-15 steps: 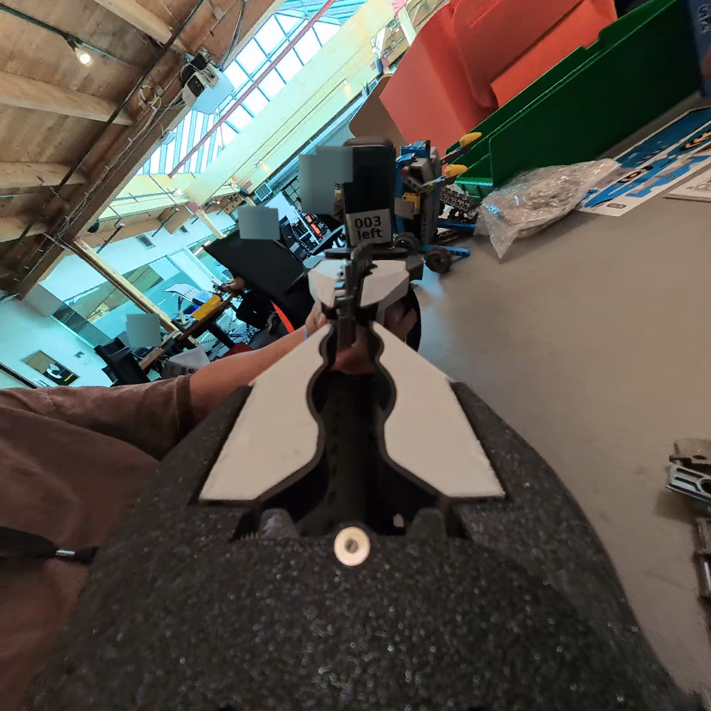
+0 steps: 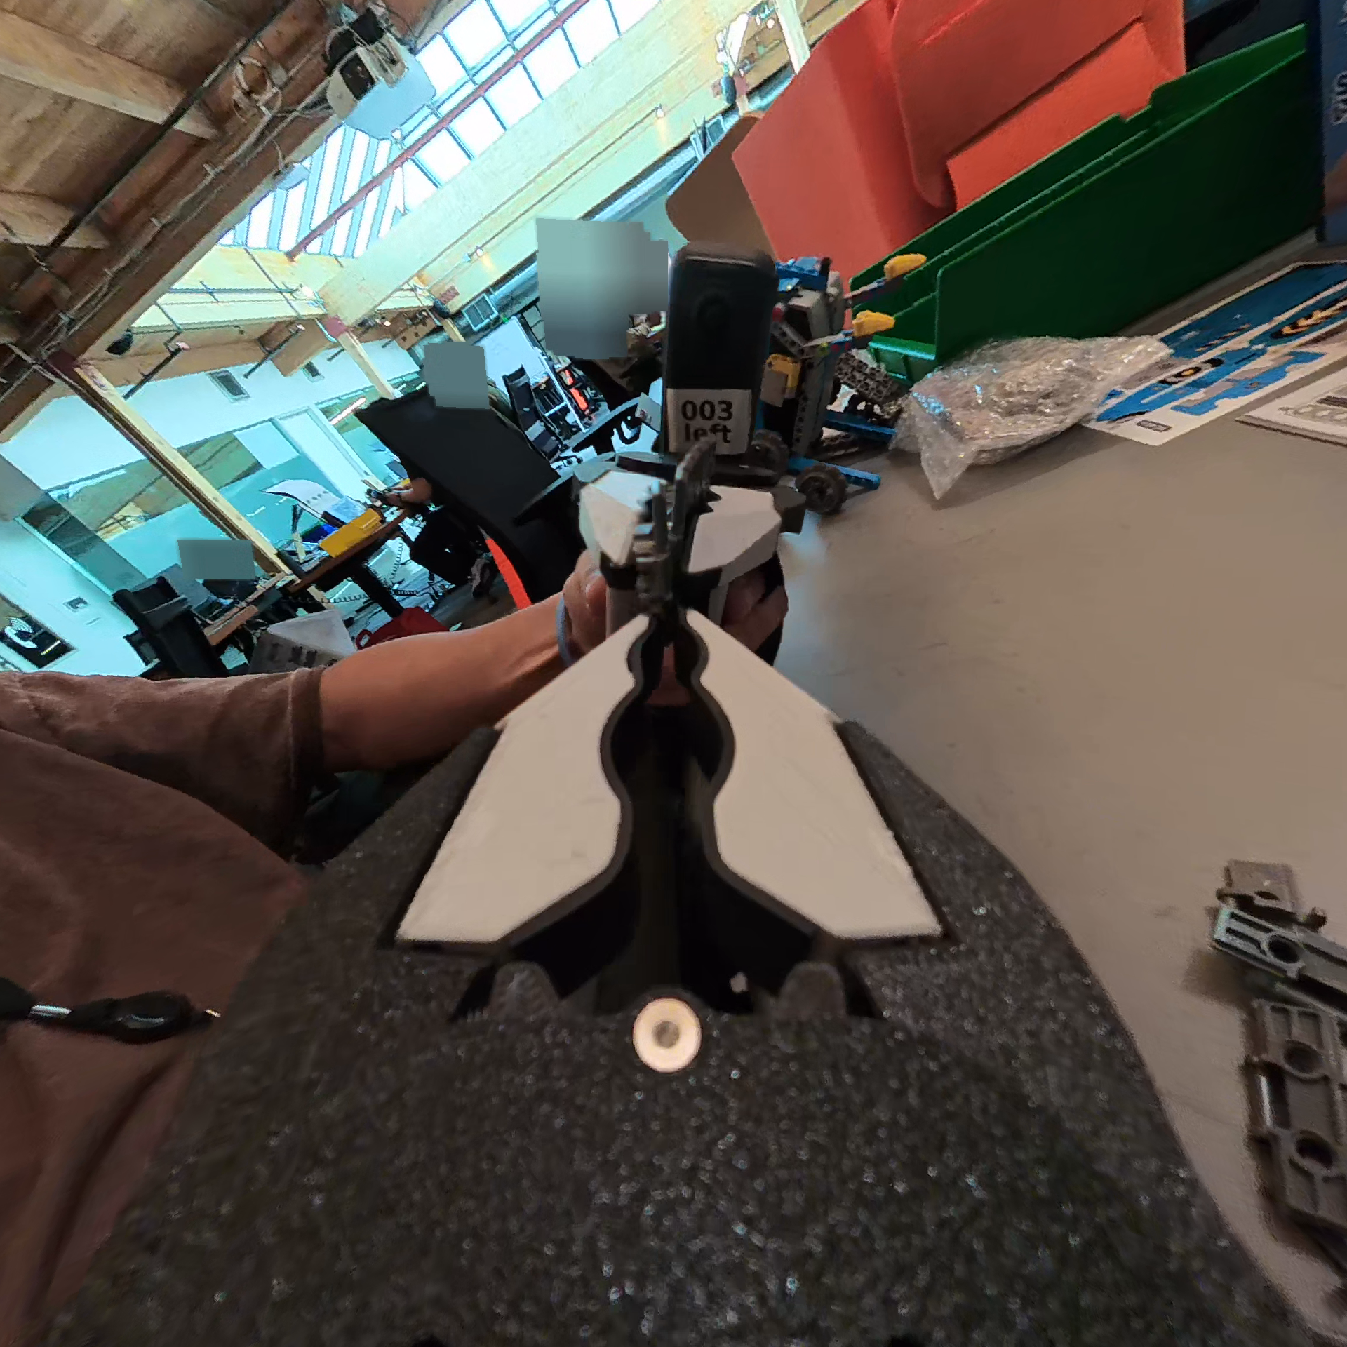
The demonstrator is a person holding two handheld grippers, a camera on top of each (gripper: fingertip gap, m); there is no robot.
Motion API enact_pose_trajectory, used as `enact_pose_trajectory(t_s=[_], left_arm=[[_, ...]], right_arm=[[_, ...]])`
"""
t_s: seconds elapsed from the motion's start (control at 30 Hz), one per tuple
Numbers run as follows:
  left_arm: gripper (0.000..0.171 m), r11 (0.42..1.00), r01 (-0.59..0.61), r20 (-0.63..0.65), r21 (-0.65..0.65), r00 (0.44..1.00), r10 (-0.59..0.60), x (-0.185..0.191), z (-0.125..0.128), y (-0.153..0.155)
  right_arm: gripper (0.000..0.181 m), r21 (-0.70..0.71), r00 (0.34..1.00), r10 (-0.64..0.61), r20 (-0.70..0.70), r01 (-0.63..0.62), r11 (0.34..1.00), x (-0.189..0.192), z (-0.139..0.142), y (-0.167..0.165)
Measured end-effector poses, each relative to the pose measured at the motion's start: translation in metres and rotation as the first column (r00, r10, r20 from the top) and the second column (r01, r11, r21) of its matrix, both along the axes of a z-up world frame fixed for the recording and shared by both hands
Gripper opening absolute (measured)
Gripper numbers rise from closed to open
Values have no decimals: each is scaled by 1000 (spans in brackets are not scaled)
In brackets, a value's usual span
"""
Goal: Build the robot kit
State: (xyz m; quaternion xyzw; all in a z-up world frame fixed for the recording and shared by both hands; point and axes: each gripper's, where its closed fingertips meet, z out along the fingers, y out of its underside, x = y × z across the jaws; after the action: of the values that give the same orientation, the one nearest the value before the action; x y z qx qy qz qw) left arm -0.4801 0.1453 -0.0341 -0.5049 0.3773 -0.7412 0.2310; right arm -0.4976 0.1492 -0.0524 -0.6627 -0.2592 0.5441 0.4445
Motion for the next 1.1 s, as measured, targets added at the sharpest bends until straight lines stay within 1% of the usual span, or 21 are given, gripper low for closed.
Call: enact_pose_trajectory(t_s=[0.03, 0.1, 0.23, 0.33, 0.43, 0.53, 0.67, 0.7, 0.8, 0.83, 0.9, 0.97, 1.03, 1.1], left_arm=[[21, 1000, 1, 3, -8, 1000, -1, 0, 1, 0], [25, 1000, -6, -11, -10, 1000, 6, 2, -1, 2], [24, 1000, -9, -38, -10, 999, 9, 3, -5, 3], [22, 1000, 4, -50, -21, 999, -5, 3, -8, 4], [11, 999, 15, -59, -42, 998, -17, 3, -11, 6], [11, 999, 11, -41, -47, 999, -13, 3, -9, 6], [11, 997, 26, -30, -76, 999, -28, 2, -9, 7], [11, 997, 15, -33, -69, 999, -17, 2, -9, 8], [8, 999, -38, -43, 30, 998, 39, 3, -9, 7], [7, 998, -36, -41, 51, 998, 38, 3, -8, 5], [7, 996, -36, -54, 86, 998, 41, 3, -10, 3], [8, 994, -29, -44, 108, 998, 33, 3, -8, 0], [8, 992, -19, -40, 127, 999, 24, 4, -7, -3], [8, 992, -6, -21, 127, 1000, 9, 3, -3, -6]], right_arm=[[2, -18, 1000, -2, 12, 3, 1000, 1, -3, 1], [1, -52, 1000, -4, 15, 5, 999, 2, -7, 4], [2, -84, 1000, 0, 26, 2, 996, 3, -12, 5], [1, -89, 998, 5, 60, 1, 996, 2, -16, 4], [2, -77, 996, 7, 88, 0, 997, -1, -18, 2], [2, -72, 996, 1, 87, 5, 997, -2, -17, 3], [2, -47, 992, -12, 128, 19, 999, -2, -19, 4], [2, -50, 992, -14, 125, 20, 999, -2, -19, 4], [4, -28, 992, -19, 122, 23, 999, -2, -18, 4], [4, -20, 993, -14, 120, 16, 1000, -3, -17, 2], [16, 11, 996, -8, 85, 8, 1000, -1, -9, 0], [22, 20, 998, 5, 55, -6, 1000, 4, -4, -2], [23, 40, 999, -14, 40, 12, 999, 8, 0, 0], [25, 46, 1000, -2, 9, 2, 999, 7, 5, 0]])
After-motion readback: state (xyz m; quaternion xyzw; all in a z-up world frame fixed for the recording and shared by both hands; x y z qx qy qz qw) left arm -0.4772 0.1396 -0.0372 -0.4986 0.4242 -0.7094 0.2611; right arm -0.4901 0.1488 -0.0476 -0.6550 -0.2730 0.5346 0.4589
